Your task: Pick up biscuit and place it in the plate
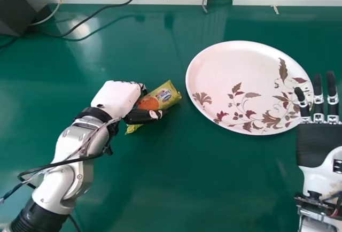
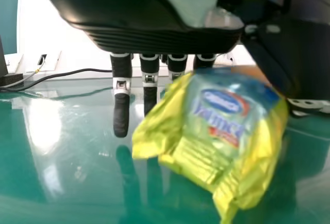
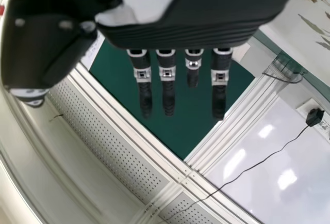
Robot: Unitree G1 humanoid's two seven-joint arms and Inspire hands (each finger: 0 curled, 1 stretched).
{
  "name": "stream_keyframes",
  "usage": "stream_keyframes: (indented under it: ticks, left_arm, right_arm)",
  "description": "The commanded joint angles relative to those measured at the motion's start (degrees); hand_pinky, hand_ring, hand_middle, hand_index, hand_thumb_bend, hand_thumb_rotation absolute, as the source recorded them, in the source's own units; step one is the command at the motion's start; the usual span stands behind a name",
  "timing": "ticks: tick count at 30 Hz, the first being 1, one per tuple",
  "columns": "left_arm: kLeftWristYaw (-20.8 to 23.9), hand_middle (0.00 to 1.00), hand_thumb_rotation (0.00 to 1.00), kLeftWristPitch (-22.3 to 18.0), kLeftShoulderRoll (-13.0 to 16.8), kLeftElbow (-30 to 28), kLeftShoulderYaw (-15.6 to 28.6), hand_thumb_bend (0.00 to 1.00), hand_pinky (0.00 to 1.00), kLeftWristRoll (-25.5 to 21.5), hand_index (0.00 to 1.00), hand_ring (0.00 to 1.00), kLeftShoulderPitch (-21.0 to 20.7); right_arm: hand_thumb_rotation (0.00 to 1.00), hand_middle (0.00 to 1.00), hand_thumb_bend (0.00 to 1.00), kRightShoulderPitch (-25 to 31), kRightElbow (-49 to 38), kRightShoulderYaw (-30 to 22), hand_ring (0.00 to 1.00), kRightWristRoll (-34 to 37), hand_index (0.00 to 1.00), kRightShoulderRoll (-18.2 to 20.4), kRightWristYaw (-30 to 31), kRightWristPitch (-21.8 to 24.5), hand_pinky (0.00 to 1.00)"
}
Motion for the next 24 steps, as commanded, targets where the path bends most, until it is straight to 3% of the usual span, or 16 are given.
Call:
stream_keyframes:
  ticks: [1,4,6,7,10,15,18,24]
  left_arm:
    - [-6.3,0.63,0.12,-0.1,0.6,3.1,-2.7,0.81,0.43,-2.2,0.66,0.51,4.8]
    - [-6.9,0.59,0.02,-0.1,0.9,3.0,-2.8,0.75,0.4,-2.4,0.63,0.48,4.7]
    - [-7.5,0.58,0.01,0.2,0.9,3.0,-3.0,0.68,0.4,-2.3,0.62,0.46,4.5]
    - [-7.9,0.55,0.0,0.3,0.9,3.0,-3.0,0.59,0.39,-2.3,0.6,0.44,4.4]
    - [-8.4,0.51,0.0,0.3,1.0,2.9,-3.1,0.52,0.37,-2.4,0.56,0.42,4.2]
    - [-8.7,0.48,0.0,0.1,1.2,2.6,-3.2,0.5,0.4,-2.5,0.51,0.43,4.3]
    - [-8.9,0.47,0.0,0.1,1.2,2.3,-3.4,0.5,0.42,-2.5,0.5,0.43,4.5]
    - [-8.9,0.47,0.0,0.2,1.1,2.1,-3.3,0.5,0.42,-3.1,0.49,0.43,4.6]
  right_arm:
    - [0.11,0.82,0.93,1.8,-0.3,0.5,0.81,-0.5,0.78,5.3,-1.7,-0.7,0.65]
    - [0.12,0.82,0.92,1.9,-0.8,0.9,0.81,-0.8,0.76,5.8,-2.9,-1.5,0.66]
    - [0.13,0.82,0.92,2.0,-0.8,1.0,0.81,-0.4,0.76,5.9,-3.3,-1.8,0.66]
    - [0.13,0.82,0.91,2.0,-0.9,1.1,0.81,-0.1,0.76,5.9,-3.6,-1.7,0.66]
    - [0.12,0.82,0.92,2.1,-1.1,1.2,0.81,-0.7,0.75,5.6,-4.9,-2.2,0.66]
    - [0.14,0.81,0.91,2.1,-2.0,1.5,0.82,-1.1,0.74,6.5,-9.8,-3.2,0.66]
    - [0.13,0.8,0.9,1.8,-1.4,1.4,0.81,-0.2,0.7,6.1,-9.6,-3.9,0.66]
    - [0.14,0.82,0.9,1.5,-1.1,1.7,0.82,0.9,0.75,5.9,-8.8,-5.0,0.66]
